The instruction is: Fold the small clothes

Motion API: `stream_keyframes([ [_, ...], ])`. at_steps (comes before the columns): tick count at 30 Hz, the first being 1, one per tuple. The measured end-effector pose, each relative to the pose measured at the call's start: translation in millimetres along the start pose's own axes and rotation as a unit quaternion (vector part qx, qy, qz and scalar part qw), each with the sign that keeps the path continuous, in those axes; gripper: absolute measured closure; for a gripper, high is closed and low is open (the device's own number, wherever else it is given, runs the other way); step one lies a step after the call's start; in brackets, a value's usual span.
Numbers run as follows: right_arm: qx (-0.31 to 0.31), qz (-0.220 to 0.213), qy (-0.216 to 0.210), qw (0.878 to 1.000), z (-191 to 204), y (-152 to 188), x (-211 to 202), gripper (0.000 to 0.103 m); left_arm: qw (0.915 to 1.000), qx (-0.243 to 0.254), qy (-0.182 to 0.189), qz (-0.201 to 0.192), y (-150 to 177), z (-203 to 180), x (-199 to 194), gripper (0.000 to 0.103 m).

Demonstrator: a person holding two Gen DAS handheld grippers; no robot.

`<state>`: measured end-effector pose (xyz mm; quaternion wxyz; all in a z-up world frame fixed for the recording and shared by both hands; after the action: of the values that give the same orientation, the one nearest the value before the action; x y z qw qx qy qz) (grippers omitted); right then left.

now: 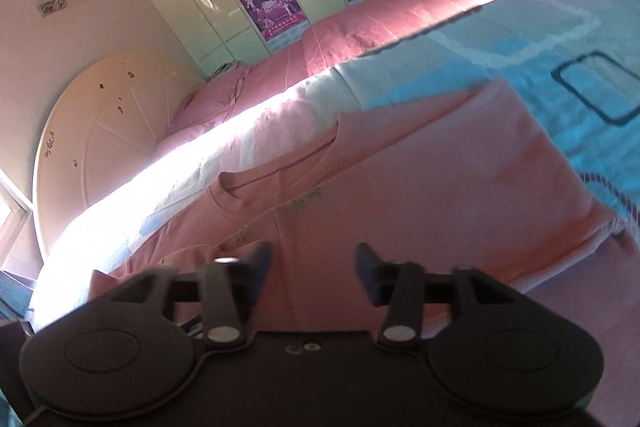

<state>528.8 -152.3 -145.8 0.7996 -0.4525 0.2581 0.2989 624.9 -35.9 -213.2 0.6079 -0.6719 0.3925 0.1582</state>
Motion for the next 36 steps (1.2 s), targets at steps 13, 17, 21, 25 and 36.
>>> stream_keyframes([
  [13, -0.004, 0.126, -0.047, 0.991, 39.2, 41.1, 58.3, 0.076, 0.9810, -0.074, -0.176, -0.034, 86.5, 147.6, -145.7, 0.030],
  [17, -0.038, 0.113, -0.017, 0.993, 51.8, 45.0, 68.5, 0.094, 0.9858, -0.062, -0.155, -0.011, 89.6, 161.8, -125.0, 0.030],
  [21, -0.103, 0.078, -0.006, 0.992, 69.8, 29.9, 55.1, 0.097, 0.9872, -0.036, -0.155, -0.015, 87.8, 158.0, -122.1, 0.031],
  [25, -0.067, -0.043, 0.024, 0.997, 46.3, -23.6, -12.6, 0.097, 0.9888, -0.032, -0.145, -0.015, 85.3, 168.6, -117.9, 0.057],
  [36, -0.080, -0.005, 0.108, 0.991, -17.0, -7.1, -19.5, 0.097, 0.9913, 0.015, -0.128, -0.029, 71.2, 152.8, -126.7, 0.081],
])
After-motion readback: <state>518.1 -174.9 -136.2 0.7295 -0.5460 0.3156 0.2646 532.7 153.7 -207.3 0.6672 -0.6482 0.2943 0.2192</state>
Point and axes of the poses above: each gripper's, at about its wrist camera, not at the fingertips, and x roughly the way its jaws point, z to its left, y to its underside, the point moved 8 cm from there along x, roughly the way its jaws point, and after that the axes turned 6 degrees about z, right-handed, at the moved point
